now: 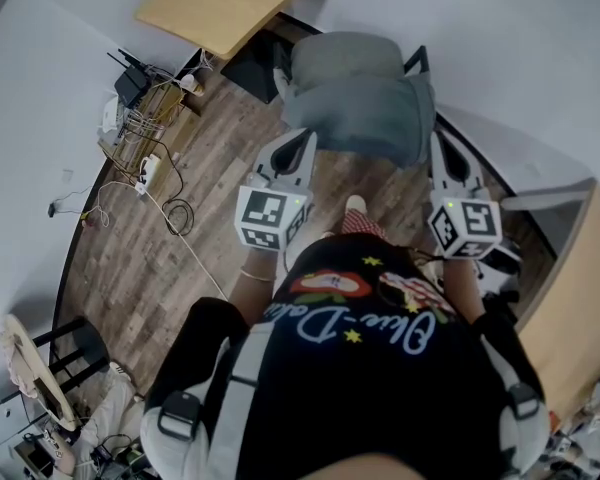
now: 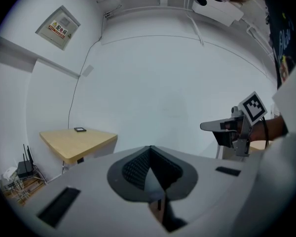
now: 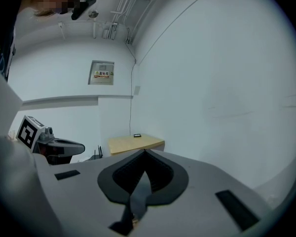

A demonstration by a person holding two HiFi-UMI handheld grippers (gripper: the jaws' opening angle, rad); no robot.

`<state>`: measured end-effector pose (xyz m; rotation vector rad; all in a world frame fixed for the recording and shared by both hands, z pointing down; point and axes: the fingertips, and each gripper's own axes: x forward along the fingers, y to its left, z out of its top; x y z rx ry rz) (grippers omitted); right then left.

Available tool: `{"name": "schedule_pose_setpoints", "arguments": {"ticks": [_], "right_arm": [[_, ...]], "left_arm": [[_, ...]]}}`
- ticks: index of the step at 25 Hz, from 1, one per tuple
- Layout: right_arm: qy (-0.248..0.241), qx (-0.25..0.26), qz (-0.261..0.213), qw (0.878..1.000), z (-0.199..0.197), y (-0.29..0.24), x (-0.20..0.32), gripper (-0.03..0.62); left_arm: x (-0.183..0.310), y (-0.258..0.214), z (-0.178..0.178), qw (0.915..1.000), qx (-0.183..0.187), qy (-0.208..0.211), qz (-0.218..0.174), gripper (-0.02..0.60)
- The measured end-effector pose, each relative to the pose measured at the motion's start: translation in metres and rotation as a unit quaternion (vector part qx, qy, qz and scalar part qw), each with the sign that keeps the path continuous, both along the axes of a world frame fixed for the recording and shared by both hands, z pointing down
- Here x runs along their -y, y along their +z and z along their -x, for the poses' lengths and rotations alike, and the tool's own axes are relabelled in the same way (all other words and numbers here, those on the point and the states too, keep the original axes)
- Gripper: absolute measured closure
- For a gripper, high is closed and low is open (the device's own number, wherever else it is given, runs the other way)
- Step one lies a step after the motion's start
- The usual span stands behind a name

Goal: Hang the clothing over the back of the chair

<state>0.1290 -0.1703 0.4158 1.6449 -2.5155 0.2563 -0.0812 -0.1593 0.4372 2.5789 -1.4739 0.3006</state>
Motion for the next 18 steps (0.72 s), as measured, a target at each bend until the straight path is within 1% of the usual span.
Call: {"name": "schedule_pose_setpoints", "arguments": {"ticks": [9,13,18], "right_arm": [[-0.019,-0.005,-0.005,1.0,0.017,-0.008,0.006,0.594],[-0.015,0.003,-0.011,1.0,0.015,-0.01,0.002,0.594],[-0.029,-0.01,-0.015,0.999,0.022,-0.015,0.007,0.594]], "left_arm": [[0.002,-0.01,0.009,0.9999,-0.004,-0.011,-0.01,0.58],[-0.005,-0.01,0.009,0.9999,-0.002,-0.013,-0.01,0.58],[-0.001,-0.01,0.01,0.9999,0.0,-0.016,-0.007,0.58]]}}
